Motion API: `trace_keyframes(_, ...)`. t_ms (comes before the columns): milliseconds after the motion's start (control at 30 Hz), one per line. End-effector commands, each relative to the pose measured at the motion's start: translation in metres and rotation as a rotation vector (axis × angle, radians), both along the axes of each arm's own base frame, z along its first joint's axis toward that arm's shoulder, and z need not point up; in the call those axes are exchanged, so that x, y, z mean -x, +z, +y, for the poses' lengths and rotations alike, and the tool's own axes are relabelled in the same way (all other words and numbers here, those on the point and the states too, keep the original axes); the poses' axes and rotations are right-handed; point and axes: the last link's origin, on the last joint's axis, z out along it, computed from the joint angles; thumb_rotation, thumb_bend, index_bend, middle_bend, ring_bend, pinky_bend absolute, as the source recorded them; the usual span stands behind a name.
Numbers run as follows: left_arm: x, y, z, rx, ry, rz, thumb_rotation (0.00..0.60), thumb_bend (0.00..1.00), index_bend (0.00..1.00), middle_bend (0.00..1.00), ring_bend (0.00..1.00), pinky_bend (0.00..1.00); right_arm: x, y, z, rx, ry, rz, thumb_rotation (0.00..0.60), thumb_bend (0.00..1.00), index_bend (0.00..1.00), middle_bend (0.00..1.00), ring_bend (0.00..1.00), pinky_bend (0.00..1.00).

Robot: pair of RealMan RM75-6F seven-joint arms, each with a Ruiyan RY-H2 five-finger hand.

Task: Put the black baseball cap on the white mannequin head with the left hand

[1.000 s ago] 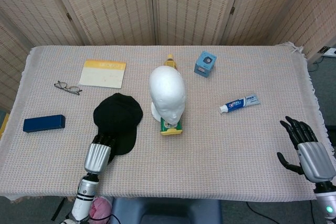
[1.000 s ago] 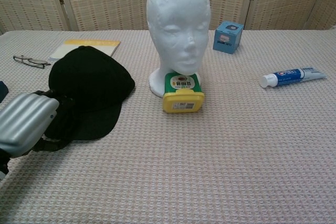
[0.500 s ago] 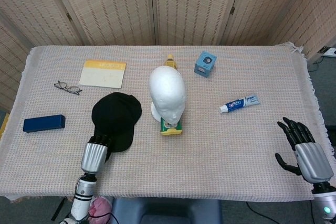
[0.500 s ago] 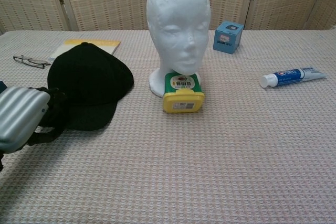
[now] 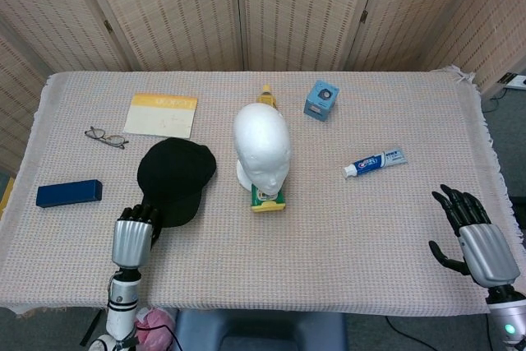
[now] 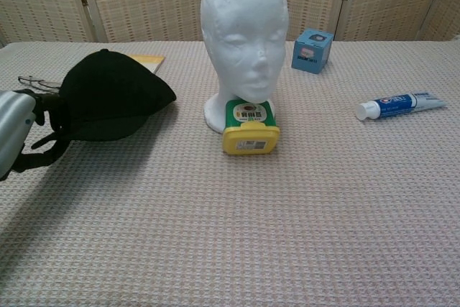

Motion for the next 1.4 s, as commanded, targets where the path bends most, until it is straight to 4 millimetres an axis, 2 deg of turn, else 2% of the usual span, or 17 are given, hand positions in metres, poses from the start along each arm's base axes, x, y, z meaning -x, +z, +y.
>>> trace_keyframes(33, 0.0, 0.009, 0.003, -0.038, -0.021, 0.009, 0.6, 0.49, 0.65, 0.66, 0.56, 0.64, 0.0, 0.0, 0.0, -0.001, 0.001, 0.0, 0.6, 0.3, 0.0, 0.0, 0.0, 0.0)
trace_keyframes(500, 0.003, 0.058, 0.015, -0.203, -0.069, 0.043, 0.6, 0.49, 0.67, 0.68, 0.57, 0.64, -0.001, -0.002, 0.0, -0.003, -0.002, 0.006, 0.6, 0.3, 0.0, 0.0, 0.0, 0.0)
trace_keyframes(900, -0.003, 0.098, 0.022, -0.317, -0.107, 0.066, 0.6, 0.49, 0.68, 0.69, 0.57, 0.65, -0.002, -0.002, 0.002, -0.002, 0.001, 0.004, 0.6, 0.3, 0.0, 0.0, 0.0, 0.0)
trace_keyframes(1200, -0.017, 0.133, 0.031, -0.389, -0.153, 0.116, 0.6, 0.49, 0.68, 0.69, 0.57, 0.65, -0.002, -0.003, 0.0, 0.0, 0.002, 0.008, 0.6, 0.3, 0.0, 0.0, 0.0, 0.0)
trace_keyframes(1400, -0.035, 0.146, 0.037, -0.373, -0.178, 0.142, 0.6, 0.49, 0.68, 0.69, 0.57, 0.65, -0.003, -0.006, -0.002, -0.006, 0.005, 0.006, 0.6, 0.3, 0.0, 0.0, 0.0, 0.0)
